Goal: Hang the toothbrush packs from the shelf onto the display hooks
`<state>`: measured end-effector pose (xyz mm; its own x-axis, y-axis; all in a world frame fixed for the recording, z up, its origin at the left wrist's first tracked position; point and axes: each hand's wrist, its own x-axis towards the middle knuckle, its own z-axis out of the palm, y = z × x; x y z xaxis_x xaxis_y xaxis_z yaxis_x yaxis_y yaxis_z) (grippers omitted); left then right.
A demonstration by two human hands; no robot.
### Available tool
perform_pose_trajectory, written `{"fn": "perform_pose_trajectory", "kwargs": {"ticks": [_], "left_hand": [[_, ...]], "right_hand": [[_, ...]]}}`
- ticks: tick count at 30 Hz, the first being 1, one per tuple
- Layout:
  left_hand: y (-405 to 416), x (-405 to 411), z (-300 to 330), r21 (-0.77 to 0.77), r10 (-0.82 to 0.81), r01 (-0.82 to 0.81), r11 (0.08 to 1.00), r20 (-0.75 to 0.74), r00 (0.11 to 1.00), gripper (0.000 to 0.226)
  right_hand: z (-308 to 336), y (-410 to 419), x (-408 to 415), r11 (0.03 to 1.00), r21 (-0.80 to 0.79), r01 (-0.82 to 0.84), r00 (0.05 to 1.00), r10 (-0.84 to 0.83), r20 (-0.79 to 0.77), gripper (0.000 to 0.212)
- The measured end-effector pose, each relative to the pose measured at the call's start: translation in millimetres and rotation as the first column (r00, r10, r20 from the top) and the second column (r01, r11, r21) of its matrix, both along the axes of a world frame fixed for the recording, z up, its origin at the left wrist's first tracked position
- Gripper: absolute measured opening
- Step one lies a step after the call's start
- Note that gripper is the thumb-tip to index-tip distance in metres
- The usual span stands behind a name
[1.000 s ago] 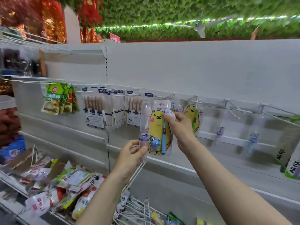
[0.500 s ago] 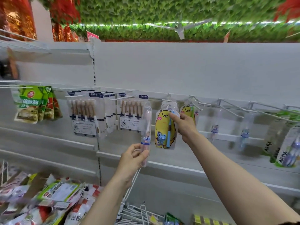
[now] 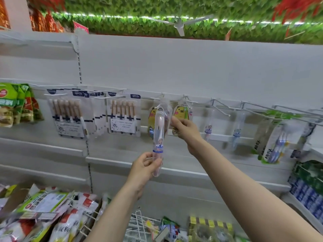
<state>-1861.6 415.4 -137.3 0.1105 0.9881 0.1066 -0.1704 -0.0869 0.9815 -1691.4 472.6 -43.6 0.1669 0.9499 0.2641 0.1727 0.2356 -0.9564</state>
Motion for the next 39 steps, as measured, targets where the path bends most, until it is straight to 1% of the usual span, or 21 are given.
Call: {"fn": "perform_pose_trajectory", "kwargs": {"ticks": [2, 3, 5, 7, 8, 13, 17, 22, 28, 33, 37, 39], "left_hand": [[-9, 16, -2, -0.016, -0.018, 0.018, 1.000, -0.003, 1.000, 0.024], [-14, 25, -2, -0.027, -0.027, 0.026, 0.999, -0.008, 1.000, 0.026], [-23, 42, -4, -0.039, -0.043, 0.042, 0.998, -0.010, 0.999, 0.028], [-32, 60, -4, -0.042, -0.051, 0.051, 0.998, 0.000, 0.999, 0.028], [-37, 69, -3, -0.041, -0.057, 0.057, 0.998, 0.002, 0.998, 0.026], [-61, 115, 0, -0.033, -0.086, 0.086, 0.996, 0.004, 0.996, 0.028], [-77, 146, 5, -0.010, -0.082, 0.082, 0.997, 0.018, 0.996, 0.026], [-88, 170, 11, 0.019, -0.057, 0.057, 0.998, 0.014, 0.998, 0.026], [-75, 180, 18, 0.036, -0.037, 0.037, 0.999, 0.018, 0.999, 0.027], [-50, 180, 13, 0.016, -0.063, 0.063, 0.998, -0.002, 0.998, 0.026], [-26, 184, 8, 0.003, -0.106, 0.106, 0.994, -0.011, 0.994, 0.027], [-13, 186, 7, -0.009, -0.120, 0.120, 0.993, -0.028, 0.992, 0.030]], "right_hand": [[0, -20, 9, 0.992, -0.015, -0.126, 0.992, 0.125, -0.023, 0.046], [1, -30, 14, 0.987, -0.010, -0.163, 0.986, 0.163, -0.021, 0.046], [2, -45, 25, 0.983, 0.016, -0.182, 0.983, 0.183, -0.023, 0.037], [3, -59, 40, 0.985, 0.042, -0.168, 0.985, 0.169, -0.032, 0.023], [4, -66, 48, 0.987, 0.047, -0.156, 0.987, 0.157, -0.037, 0.021], [7, -93, 96, 0.991, 0.076, -0.106, 0.991, 0.111, -0.070, 0.029], [8, -110, 125, 0.989, 0.106, -0.099, 0.991, 0.108, -0.083, 0.026], [10, -117, 146, 0.987, 0.138, -0.080, 0.992, 0.093, -0.087, 0.030], [18, -104, 153, 0.988, 0.142, -0.067, 0.991, 0.082, -0.102, 0.029], [13, -83, 153, 0.993, 0.119, -0.026, 0.995, 0.036, -0.088, 0.030], [9, -68, 157, 0.994, 0.107, 0.003, 0.995, 0.008, -0.096, 0.016], [7, -61, 162, 0.995, 0.100, 0.011, 0.994, 0.000, -0.108, 0.015]]}}
